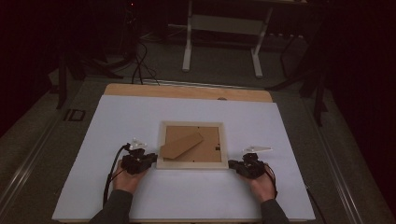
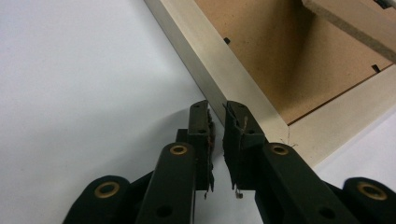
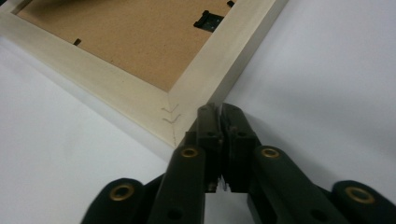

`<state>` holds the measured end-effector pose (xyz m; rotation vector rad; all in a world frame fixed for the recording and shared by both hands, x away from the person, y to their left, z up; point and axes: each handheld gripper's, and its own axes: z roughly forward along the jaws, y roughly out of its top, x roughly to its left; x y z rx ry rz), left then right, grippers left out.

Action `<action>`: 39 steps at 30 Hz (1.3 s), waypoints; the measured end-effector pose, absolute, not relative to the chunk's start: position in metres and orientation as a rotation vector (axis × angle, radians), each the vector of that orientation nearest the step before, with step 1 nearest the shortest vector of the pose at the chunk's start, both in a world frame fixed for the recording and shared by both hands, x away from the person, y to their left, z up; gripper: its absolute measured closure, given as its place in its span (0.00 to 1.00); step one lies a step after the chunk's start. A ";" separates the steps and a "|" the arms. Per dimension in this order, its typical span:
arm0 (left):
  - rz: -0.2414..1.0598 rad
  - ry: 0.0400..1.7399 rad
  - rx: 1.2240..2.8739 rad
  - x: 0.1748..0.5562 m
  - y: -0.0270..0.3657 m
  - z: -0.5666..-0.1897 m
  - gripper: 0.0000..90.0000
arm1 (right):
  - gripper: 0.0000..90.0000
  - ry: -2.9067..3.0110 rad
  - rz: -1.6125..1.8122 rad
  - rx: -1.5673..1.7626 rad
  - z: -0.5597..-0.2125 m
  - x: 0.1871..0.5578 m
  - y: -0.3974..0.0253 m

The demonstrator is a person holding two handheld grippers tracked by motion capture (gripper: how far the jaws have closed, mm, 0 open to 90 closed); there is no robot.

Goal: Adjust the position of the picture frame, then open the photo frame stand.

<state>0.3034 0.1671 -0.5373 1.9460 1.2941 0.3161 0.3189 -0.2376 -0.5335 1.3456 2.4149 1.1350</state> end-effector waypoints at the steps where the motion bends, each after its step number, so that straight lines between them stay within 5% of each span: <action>1: 0.318 1.296 1.944 0.303 0.167 -0.537 0.89 | 0.94 2.415 1.130 1.343 -0.533 0.319 -0.237; 13: 0.330 1.305 1.916 0.303 0.171 -0.535 0.83 | 0.89 2.394 1.103 1.304 -0.529 0.318 -0.237; 23: 0.339 1.321 1.840 0.301 0.180 -0.527 0.80 | 0.70 2.343 1.144 1.345 -0.525 0.319 -0.242; 39: 0.358 1.301 1.780 0.295 0.188 -0.512 0.68 | 0.63 2.347 1.164 1.286 -0.519 0.316 -0.237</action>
